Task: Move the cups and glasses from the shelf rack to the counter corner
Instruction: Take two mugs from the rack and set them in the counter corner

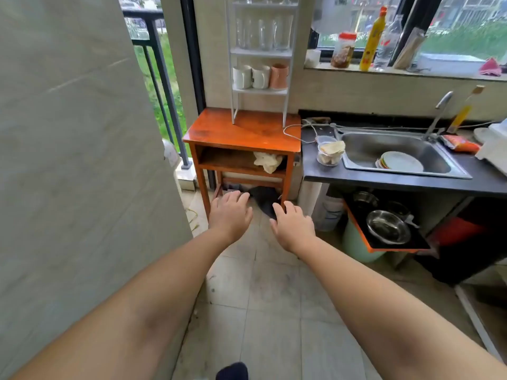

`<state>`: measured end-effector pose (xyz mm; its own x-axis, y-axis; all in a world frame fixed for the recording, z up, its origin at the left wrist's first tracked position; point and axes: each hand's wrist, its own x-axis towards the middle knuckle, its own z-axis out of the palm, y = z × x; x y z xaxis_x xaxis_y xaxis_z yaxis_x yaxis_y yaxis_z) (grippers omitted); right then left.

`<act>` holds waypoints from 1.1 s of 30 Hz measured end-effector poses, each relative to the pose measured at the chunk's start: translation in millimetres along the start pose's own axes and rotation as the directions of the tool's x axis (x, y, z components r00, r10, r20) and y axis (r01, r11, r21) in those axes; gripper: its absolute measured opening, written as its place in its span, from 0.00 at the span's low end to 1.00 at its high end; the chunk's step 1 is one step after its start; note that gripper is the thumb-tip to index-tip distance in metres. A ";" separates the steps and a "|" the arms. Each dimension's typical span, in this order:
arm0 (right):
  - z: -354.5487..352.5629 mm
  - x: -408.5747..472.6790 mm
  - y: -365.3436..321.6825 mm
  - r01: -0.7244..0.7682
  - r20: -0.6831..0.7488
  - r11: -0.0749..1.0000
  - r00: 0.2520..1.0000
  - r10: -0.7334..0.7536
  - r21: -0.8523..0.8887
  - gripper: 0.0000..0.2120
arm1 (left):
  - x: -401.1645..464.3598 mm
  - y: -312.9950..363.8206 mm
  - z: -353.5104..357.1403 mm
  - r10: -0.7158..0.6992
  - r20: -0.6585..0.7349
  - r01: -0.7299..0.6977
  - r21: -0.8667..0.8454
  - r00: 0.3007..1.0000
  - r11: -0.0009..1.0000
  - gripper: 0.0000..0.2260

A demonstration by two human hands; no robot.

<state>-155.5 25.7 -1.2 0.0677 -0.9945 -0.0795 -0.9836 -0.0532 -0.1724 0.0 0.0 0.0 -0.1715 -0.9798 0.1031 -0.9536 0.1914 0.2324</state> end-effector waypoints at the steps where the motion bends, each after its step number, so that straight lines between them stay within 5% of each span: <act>1: -0.6 8.7 1.3 0.003 0.013 1.000 1.000 -0.003 0.000 0.25 | 8.6 0.3 1.7 0.000 0.003 0.000 -0.012 1.000 1.000 0.21; 26: -68.1 496.5 99.5 -0.032 -0.107 0.999 0.994 0.030 -0.016 0.23 | 490.8 -31.1 41.0 0.070 -0.002 -0.070 -0.072 0.998 0.995 0.21; 33: -101.3 619.2 115.7 -0.009 -0.149 0.994 0.988 0.026 0.113 0.22 | 606.8 -20.4 38.3 0.054 -0.058 -0.061 -0.120 0.997 0.991 0.21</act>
<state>-244.4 -605.4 29.1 0.0165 -0.9978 0.0635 -0.9591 -0.0337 -0.2811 -94.1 -600.7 20.8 -0.2083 -0.9630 0.1712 -0.9047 0.2562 0.3405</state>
